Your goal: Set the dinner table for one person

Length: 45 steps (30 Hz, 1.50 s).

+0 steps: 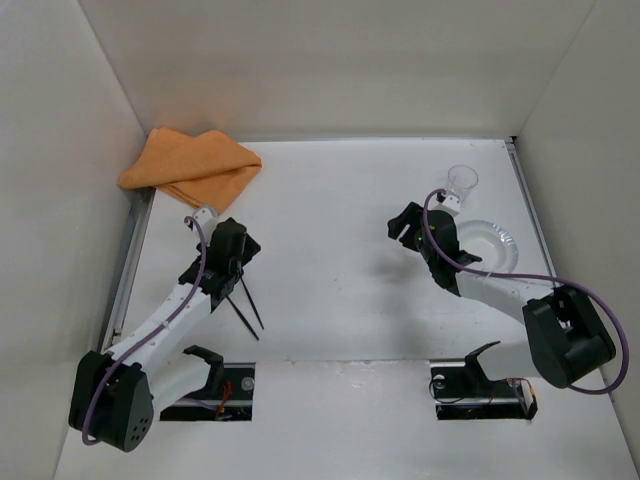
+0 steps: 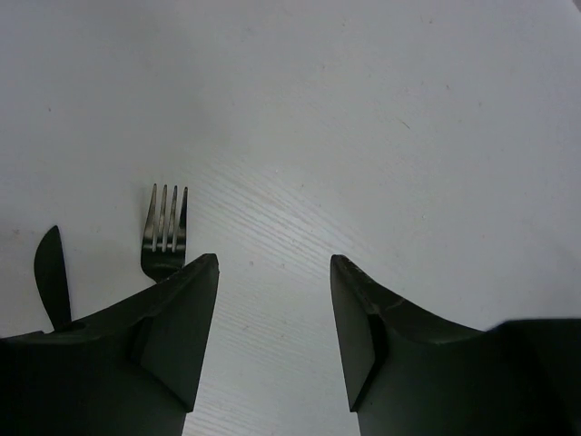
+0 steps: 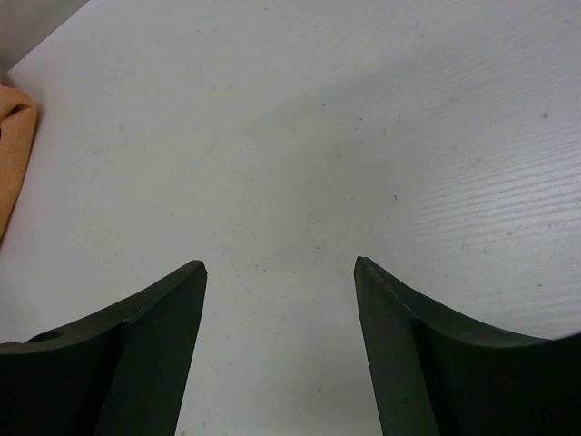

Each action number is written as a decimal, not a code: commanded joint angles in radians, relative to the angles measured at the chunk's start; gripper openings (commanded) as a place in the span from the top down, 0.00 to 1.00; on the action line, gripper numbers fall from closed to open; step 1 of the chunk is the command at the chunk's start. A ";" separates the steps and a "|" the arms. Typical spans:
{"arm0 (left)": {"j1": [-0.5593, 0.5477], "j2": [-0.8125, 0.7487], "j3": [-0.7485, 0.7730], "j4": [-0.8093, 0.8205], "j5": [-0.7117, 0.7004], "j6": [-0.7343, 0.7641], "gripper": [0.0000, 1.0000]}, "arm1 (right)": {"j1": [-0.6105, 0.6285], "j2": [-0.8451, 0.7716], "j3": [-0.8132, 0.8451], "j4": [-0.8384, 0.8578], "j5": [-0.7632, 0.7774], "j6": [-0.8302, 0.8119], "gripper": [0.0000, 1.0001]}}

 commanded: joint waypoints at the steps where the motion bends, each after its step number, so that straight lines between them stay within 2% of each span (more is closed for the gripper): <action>1: 0.018 -0.016 -0.025 0.044 0.008 0.014 0.48 | 0.001 -0.002 0.041 0.055 -0.004 -0.015 0.28; 10: 0.064 0.022 -0.017 0.127 0.016 -0.009 0.48 | 0.007 0.001 0.044 0.055 -0.004 -0.017 0.30; 12: 0.084 0.058 -0.002 0.159 0.016 -0.035 0.48 | 0.007 0.007 0.044 0.055 -0.010 -0.017 0.39; 15: 0.129 0.117 0.022 0.222 0.016 -0.110 0.48 | 0.007 0.015 0.050 0.048 -0.036 -0.017 0.66; 17: 0.174 0.165 0.048 0.259 0.018 -0.173 0.48 | 0.007 0.018 0.057 0.043 -0.051 -0.018 0.70; 20: 0.228 0.263 0.111 0.299 0.022 -0.245 0.48 | 0.007 0.026 0.064 0.040 -0.065 -0.018 0.67; 25: 0.298 0.442 0.225 0.340 0.060 -0.313 0.47 | 0.007 0.030 0.068 0.040 -0.065 -0.028 0.48; 30: 0.344 0.633 0.401 0.316 0.087 -0.257 0.48 | 0.010 0.035 0.071 0.040 -0.071 -0.028 0.40; 42: 0.384 0.823 0.555 0.159 -0.012 -0.215 0.49 | 0.012 0.035 0.074 0.040 -0.094 -0.025 0.37; 45: 0.381 0.878 0.604 0.104 -0.007 -0.201 0.52 | 0.012 0.032 0.074 0.038 -0.097 -0.025 0.37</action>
